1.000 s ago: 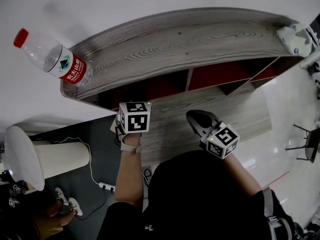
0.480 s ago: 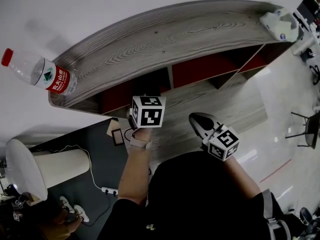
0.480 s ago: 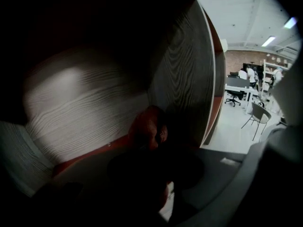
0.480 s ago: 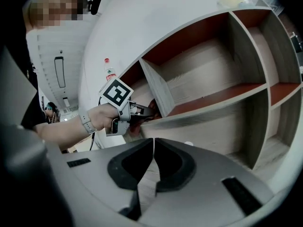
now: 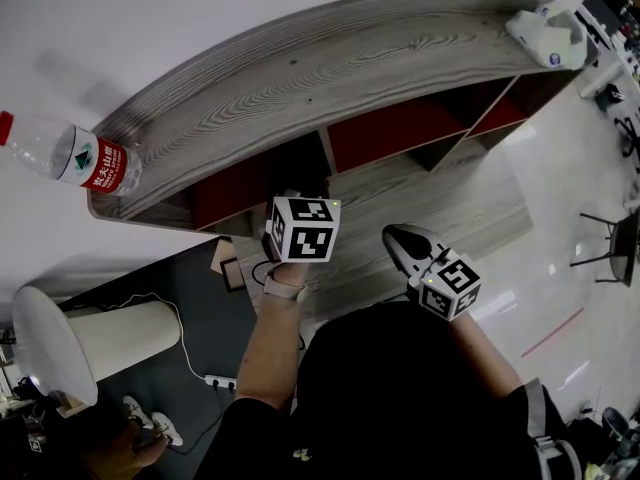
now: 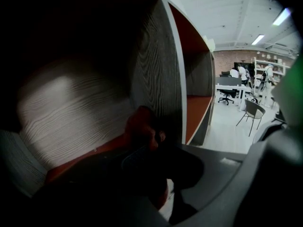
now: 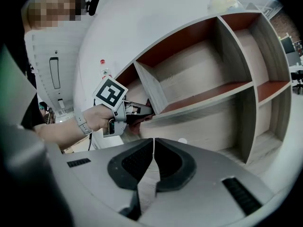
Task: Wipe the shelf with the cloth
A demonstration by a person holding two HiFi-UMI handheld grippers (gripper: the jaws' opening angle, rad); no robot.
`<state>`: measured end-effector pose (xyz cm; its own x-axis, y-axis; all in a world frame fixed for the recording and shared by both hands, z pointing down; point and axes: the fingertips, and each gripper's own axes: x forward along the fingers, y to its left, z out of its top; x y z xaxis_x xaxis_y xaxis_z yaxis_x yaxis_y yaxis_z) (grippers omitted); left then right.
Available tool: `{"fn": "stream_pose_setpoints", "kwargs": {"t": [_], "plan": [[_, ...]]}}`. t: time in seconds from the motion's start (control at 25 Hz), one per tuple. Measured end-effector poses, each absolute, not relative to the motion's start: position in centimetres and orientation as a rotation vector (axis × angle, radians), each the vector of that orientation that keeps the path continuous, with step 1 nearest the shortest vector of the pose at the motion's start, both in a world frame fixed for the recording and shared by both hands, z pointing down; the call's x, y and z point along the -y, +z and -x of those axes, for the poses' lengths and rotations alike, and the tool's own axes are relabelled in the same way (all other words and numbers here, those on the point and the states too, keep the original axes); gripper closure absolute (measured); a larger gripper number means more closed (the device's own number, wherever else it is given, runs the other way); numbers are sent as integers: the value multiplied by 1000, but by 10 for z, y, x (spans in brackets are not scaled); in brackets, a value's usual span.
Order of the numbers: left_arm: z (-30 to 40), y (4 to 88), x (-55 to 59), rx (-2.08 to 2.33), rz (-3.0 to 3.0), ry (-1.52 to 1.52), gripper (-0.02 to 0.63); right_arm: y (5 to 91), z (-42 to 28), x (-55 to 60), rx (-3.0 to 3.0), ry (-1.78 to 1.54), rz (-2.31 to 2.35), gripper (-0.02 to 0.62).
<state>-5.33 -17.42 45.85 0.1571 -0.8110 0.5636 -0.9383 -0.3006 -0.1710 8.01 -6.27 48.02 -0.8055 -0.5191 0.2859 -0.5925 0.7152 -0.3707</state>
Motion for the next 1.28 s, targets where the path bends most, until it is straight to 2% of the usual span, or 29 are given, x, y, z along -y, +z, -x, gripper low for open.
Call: {"fn": "stream_pose_setpoints", "kwargs": {"t": [0.28, 0.96, 1.28], "plan": [[66, 458, 156, 1769, -2201, 835, 532, 477, -47, 56, 2790, 658, -777, 591], [245, 462, 84, 2172, -1735, 708, 532, 480, 21, 45, 2819, 620, -496, 591], [275, 462, 72, 2236, -1665, 712, 533, 481, 33, 45, 2814, 608, -455, 591]]}}
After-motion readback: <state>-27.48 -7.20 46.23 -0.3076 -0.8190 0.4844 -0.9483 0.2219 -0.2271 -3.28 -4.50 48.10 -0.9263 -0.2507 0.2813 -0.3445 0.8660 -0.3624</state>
